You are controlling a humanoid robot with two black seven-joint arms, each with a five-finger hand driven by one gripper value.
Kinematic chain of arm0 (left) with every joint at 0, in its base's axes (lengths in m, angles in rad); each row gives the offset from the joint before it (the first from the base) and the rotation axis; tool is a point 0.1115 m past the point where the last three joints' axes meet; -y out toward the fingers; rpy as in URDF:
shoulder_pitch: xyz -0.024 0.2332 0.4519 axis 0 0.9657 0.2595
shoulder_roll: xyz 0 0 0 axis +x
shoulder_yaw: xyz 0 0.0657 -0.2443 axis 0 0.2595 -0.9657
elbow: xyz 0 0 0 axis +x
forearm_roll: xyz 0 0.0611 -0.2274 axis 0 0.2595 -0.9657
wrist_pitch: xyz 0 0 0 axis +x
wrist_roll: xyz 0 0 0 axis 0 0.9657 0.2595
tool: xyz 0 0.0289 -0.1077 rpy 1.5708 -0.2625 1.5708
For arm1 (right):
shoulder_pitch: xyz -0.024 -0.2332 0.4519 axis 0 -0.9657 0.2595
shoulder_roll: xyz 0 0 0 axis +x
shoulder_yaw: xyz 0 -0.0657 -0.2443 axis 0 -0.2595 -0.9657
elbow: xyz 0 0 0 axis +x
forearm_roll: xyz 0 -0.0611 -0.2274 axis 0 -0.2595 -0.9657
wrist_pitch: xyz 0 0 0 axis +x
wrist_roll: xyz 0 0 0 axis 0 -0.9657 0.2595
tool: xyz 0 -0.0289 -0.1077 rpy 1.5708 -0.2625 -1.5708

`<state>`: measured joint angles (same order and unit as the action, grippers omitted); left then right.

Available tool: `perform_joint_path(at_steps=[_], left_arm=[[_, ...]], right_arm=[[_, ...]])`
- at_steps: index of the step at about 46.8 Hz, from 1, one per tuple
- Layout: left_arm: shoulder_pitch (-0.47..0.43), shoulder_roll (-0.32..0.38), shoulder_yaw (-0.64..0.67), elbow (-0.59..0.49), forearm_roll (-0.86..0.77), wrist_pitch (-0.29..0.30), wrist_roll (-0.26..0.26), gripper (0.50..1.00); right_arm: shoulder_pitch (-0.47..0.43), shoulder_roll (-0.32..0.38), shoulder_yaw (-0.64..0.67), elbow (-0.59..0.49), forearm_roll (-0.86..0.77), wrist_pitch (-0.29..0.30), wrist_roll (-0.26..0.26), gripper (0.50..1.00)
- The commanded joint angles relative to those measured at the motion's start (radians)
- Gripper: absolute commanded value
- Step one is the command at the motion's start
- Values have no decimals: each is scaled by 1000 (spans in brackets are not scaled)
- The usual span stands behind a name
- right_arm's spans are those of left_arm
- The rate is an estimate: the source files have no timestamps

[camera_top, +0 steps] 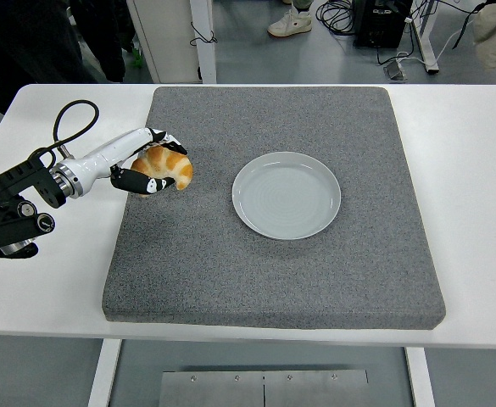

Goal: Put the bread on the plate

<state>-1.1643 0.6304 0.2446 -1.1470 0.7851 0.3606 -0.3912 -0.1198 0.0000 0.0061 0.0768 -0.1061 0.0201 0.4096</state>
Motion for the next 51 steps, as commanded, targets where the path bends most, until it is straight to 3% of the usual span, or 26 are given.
perform_joint_path(at_steps=[1, 13, 26, 35, 44, 51], left_arm=[[-21, 32, -2, 0, -1, -15, 0, 500], [-172, 71, -1, 1, -3, -81, 3, 500], [-319, 52, -2, 3, -4, -135, 18, 500], [-359, -60, -1, 33, -3, -141, 20, 500], [-383, -210, 4, 134, -3, -146, 18, 500], [-405, -327, 1, 216, -3, -187, 20, 500]], right_arm=[[3, 0, 0, 0, -1, 0, 0, 1000], [14, 0, -1, 0, 0, 0, 0, 1000], [19, 0, -1, 0, 0, 0, 0, 1000], [19, 0, -1, 0, 0, 0, 0, 1000], [15, 0, -1, 0, 0, 0, 0, 1000], [14, 0, -1, 0, 0, 0, 0, 1000]])
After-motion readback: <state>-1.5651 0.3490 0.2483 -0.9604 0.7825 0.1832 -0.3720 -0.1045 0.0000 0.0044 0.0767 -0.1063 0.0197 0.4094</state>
